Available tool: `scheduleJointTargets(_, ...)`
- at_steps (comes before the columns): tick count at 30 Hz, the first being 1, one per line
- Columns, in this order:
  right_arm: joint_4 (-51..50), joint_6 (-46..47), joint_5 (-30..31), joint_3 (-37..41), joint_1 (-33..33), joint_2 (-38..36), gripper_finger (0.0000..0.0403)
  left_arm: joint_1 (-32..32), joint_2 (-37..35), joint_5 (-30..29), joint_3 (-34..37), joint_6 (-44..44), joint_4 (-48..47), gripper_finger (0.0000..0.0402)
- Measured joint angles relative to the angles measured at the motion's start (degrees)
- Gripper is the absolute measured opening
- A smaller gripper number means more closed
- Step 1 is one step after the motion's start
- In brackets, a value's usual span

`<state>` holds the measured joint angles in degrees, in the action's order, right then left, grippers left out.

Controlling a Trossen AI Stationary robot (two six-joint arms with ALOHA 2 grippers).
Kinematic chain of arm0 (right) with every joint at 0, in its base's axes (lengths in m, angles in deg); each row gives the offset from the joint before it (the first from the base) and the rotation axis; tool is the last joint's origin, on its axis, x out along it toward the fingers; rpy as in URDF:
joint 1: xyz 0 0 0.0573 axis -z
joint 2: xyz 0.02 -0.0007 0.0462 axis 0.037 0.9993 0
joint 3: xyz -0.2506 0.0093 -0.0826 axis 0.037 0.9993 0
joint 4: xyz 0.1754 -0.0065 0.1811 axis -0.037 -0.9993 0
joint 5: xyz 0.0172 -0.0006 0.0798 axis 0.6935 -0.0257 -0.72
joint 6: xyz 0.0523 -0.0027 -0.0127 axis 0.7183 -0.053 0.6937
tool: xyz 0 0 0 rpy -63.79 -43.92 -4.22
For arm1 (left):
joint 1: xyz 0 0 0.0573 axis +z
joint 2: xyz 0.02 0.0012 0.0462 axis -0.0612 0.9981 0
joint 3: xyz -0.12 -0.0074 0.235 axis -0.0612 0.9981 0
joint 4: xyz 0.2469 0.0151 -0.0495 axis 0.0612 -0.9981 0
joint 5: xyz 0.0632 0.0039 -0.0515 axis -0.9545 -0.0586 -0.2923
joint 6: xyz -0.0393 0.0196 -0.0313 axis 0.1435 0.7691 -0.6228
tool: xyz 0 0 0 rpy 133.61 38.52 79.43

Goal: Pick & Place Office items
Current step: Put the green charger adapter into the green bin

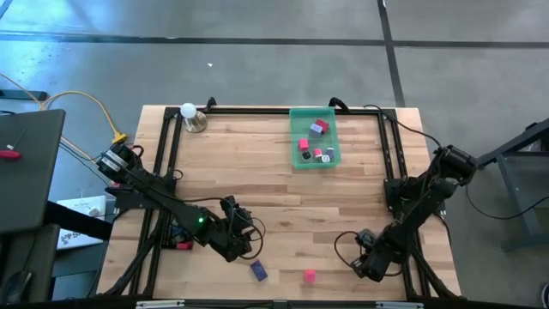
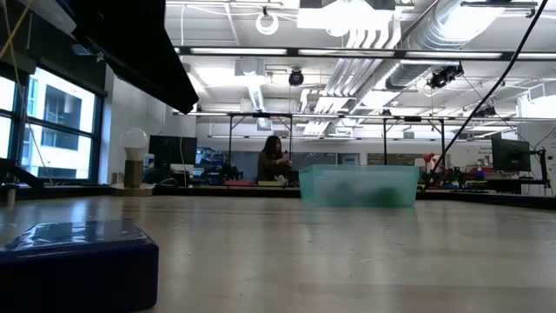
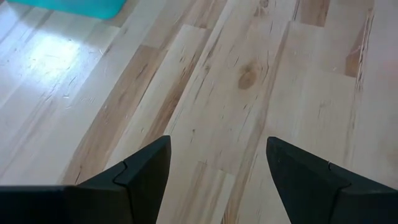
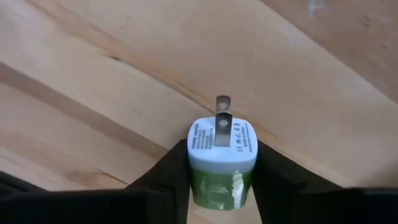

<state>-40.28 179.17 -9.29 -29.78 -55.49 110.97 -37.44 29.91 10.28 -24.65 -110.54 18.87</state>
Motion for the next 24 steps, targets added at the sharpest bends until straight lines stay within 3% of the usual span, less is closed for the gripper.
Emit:
scheduleJointTargets(4,-3.26,-4.01,5.01,-2.04,-0.15,0.22,0.0117,0.00,0.00,-0.02,0.00,0.00,0.00,0.0256)
scheduleJointTargets(9,-13.43,-10.19,21.16,-8.46,0.66,0.09,0.0117,0.00,0.00,0.00,0.00,0.00,0.00,0.0256)
scheduleJointTargets(16,-26.24,-26.56,35.96,-19.43,4.92,-0.61,0.0117,0.04,0.00,0.02,0.00,0.01,-0.02,0.0256)
scheduleJointTargets(24,-30.48,-54.51,38.29,-24.18,20.61,-1.88,0.0117,0.07,0.00,0.04,0.00,-2.77,0.20,0.0256)
